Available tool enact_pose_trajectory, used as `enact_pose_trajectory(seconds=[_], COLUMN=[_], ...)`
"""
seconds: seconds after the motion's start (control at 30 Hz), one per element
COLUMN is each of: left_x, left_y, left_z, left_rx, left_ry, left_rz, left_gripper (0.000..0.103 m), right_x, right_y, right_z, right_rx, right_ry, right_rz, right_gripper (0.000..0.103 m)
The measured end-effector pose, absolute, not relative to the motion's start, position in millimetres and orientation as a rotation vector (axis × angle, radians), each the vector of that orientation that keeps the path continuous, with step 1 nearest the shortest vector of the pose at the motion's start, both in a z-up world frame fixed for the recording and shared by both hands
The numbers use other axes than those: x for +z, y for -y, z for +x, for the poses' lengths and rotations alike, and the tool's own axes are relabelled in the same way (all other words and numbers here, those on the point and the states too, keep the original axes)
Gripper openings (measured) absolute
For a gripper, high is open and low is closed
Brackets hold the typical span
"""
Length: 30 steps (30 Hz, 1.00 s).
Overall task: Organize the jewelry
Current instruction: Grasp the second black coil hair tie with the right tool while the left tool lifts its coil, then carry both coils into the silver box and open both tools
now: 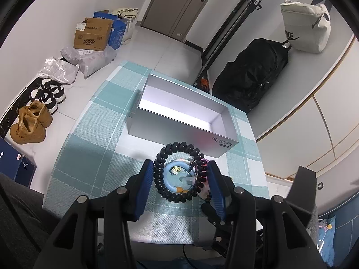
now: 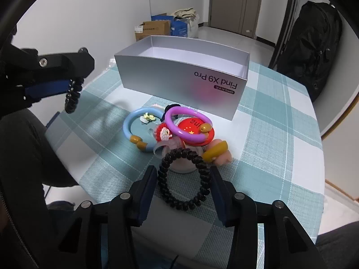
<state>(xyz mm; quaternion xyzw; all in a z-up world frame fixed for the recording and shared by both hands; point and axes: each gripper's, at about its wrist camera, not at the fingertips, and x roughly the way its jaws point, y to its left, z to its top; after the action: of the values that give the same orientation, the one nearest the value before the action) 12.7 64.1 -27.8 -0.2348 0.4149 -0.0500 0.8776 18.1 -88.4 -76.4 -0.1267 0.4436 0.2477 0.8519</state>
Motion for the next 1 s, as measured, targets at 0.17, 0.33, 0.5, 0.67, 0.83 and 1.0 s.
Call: enact_pose_trajectory(seconds=[0.17, 0.33, 0.5, 0.67, 0.83, 1.0], left_x=[-28.5, -28.5, -23.9, -22.3, -18.6, -17.1], left_y=[-63.3, -60.0, -55.7, -57.5, -59.3, -59.0], left_z=[13.8, 16.8, 24.4, 35.5, 50.8, 72.9], left_rx=[-0.101, -0.106, -0.121, -0.118, -0.108, -0.114], left_ry=[-0.870, -0.876, -0.866, -0.870, -0.884, -0.895], left_rz=[-0.488, -0.484, -0.453, -0.447, -0.440, -0.412], left_gripper=[0.043, 0.043, 0.043, 0.043, 0.043, 0.043], right_x=[-66.5, -50.3, -32.5, -18.4, -5.9, 4.0], right_y=[98.3, 114.3, 125.4, 133.4, 134.7, 127.2], right_z=[19.6, 24.1, 31.7, 47.1, 64.6, 90.7], right_rx=[0.541, 0.568, 0.595, 0.617, 0.624, 0.641], right_ry=[-0.914, -0.884, -0.849, -0.827, -0.812, -0.805], right_rz=[-0.214, -0.105, 0.006, 0.078, 0.092, 0.124], right_gripper=[0.045, 0.045, 0.045, 0.045, 0.045, 0.045])
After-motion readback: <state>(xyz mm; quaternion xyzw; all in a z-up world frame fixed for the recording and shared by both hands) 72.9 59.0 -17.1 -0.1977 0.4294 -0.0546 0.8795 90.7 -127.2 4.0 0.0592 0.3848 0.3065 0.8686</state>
